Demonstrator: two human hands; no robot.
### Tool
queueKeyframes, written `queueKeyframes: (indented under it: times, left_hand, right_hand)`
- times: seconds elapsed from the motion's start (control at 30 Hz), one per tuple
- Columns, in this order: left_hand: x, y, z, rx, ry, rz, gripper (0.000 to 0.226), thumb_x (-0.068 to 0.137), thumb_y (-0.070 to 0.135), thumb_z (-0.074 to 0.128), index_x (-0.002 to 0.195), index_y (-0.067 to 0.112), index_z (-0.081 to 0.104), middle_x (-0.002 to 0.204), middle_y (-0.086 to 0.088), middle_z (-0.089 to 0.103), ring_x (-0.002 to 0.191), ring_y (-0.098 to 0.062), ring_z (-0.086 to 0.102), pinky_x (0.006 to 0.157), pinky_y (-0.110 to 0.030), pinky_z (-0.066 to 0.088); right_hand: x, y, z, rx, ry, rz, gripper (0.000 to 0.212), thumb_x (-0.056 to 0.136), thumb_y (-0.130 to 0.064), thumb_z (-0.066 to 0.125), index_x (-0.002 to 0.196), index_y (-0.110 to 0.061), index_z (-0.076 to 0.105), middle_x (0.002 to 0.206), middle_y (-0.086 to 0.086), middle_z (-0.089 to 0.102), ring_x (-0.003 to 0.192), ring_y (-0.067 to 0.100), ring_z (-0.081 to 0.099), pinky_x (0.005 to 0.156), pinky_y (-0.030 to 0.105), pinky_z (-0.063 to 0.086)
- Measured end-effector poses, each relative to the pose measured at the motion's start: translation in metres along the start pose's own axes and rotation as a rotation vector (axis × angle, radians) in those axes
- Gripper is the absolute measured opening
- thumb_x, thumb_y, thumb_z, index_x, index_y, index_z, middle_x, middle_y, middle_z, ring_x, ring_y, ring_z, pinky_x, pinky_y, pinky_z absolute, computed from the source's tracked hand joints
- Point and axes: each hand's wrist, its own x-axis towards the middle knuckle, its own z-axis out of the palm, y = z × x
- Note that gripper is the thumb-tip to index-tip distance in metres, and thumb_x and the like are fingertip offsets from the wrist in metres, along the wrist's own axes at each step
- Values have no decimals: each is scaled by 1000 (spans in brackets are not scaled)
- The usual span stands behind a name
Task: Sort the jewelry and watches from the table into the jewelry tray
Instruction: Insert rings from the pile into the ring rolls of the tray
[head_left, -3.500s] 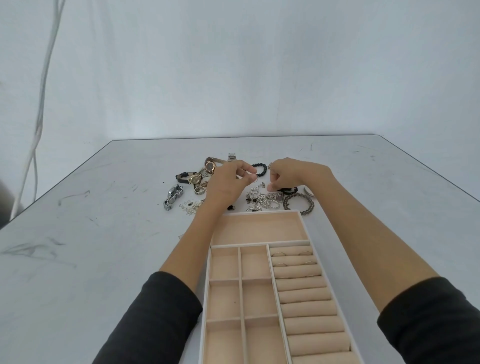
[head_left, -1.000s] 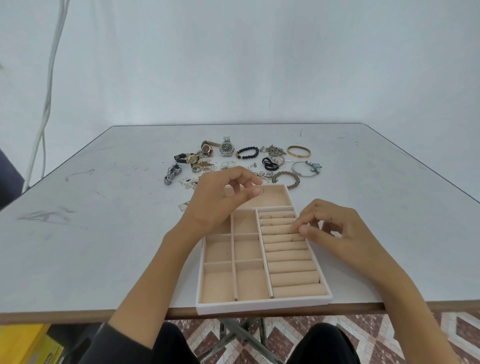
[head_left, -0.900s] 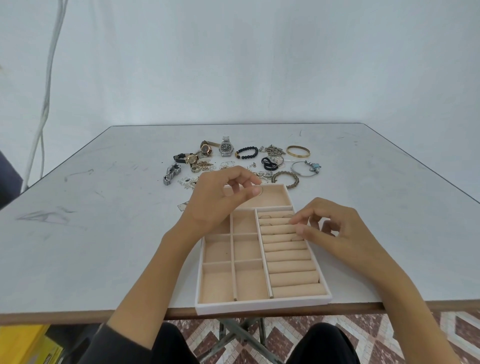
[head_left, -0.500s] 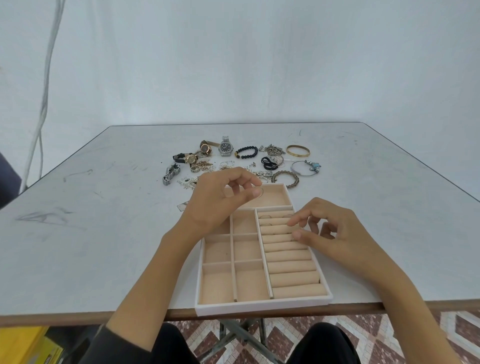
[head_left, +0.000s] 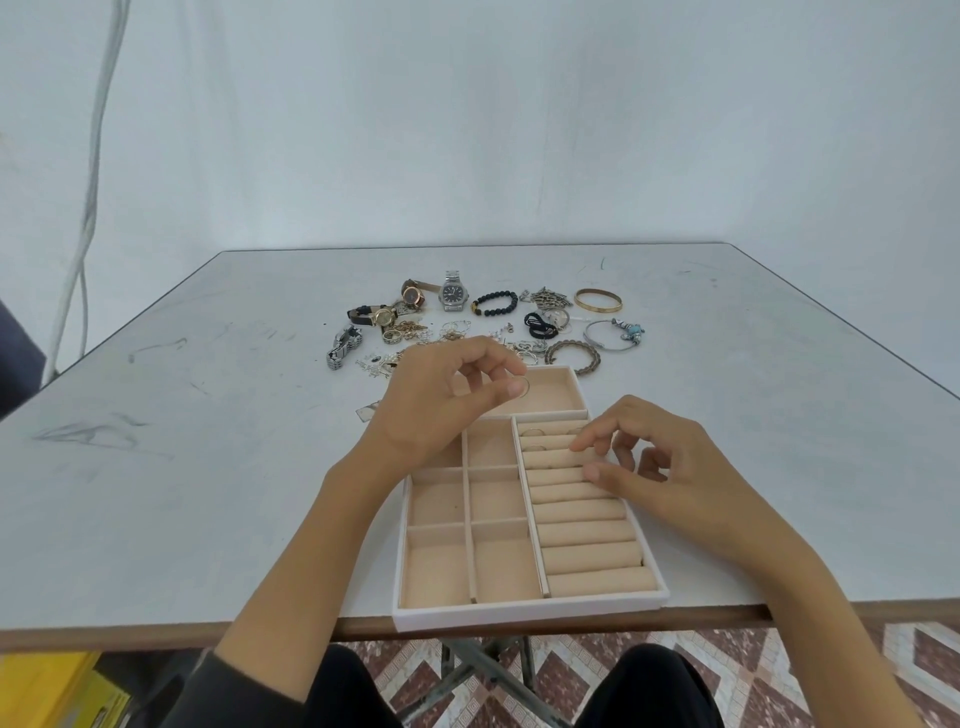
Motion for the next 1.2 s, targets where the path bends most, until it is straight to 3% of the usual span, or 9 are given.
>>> queueKeyframes:
  times: [0.07,0.17,0.3,0.4,0.5,0.67,0.9,1.03,1.2]
  left_hand:
    - [0,1,0,-20,-8,-7,11,80,24,76,89,20,74,73,19,62,67,1,54,71,-6,39]
    - [-1,4,-1,-51,-33,-21,11,79,21,77,89,17,74,73,13,63,66,3,53,69,-4,38]
    - [-3,11,-2,-90,-115,-20,10,79,14,76,88,14,74,74,11,65,66,5,53,69,-3,37]
    - [-5,14,-1,-112,-199,-27,10,76,13,78,86,13,75,78,4,71,67,6,54,69,-2,36]
    - [-7,13,-1,-127,-272,-30,12,72,16,82,83,16,77,78,4,73,70,0,56,72,-5,38]
    - [-8,12,-2,-164,-429,-49,15,71,20,84,84,16,78,80,1,74,80,-18,64,77,-27,51]
    - [-10,12,0,-117,-501,-14,16,71,17,84,86,13,78,77,-2,73,70,-4,62,68,-14,45]
    - [-11,14,-2,-53,-501,40,14,71,18,83,84,16,78,75,2,73,67,-1,61,75,-10,43]
    - [-11,14,-2,30,-488,99,14,73,25,82,86,21,78,78,6,73,77,-12,65,82,-11,37]
  right_hand:
    - [-1,-2,-3,-1,48,-13,9,84,-26,70,92,-30,69,94,-8,62,77,13,55,60,21,43]
    - [-5,5,-7,-150,183,5,23,90,-43,49,103,-34,66,109,-15,61,100,8,58,77,17,45]
    - [-12,10,-4,-519,-30,264,44,101,-40,31,145,-35,33,157,-11,21,145,4,13,116,24,9]
    - [-10,7,1,-774,-207,355,53,101,-43,14,152,-33,4,161,-6,-6,147,9,-8,118,29,-6]
    - [-9,3,1,-796,-206,362,53,101,-43,10,152,-33,1,161,-5,-8,147,9,-10,119,31,-7]
    - [-10,3,1,-810,-192,352,53,101,-44,12,152,-34,3,161,-6,-6,147,9,-8,119,30,-6]
    - [-10,2,2,-768,-163,348,53,101,-46,14,152,-35,5,161,-8,-5,147,6,-7,118,28,-7]
    - [-10,3,2,-760,-159,350,53,100,-46,14,152,-36,5,161,-8,-4,147,6,-7,118,28,-7]
    - [-10,3,2,-753,-162,350,53,100,-47,13,151,-37,5,160,-10,-5,147,5,-8,118,27,-8]
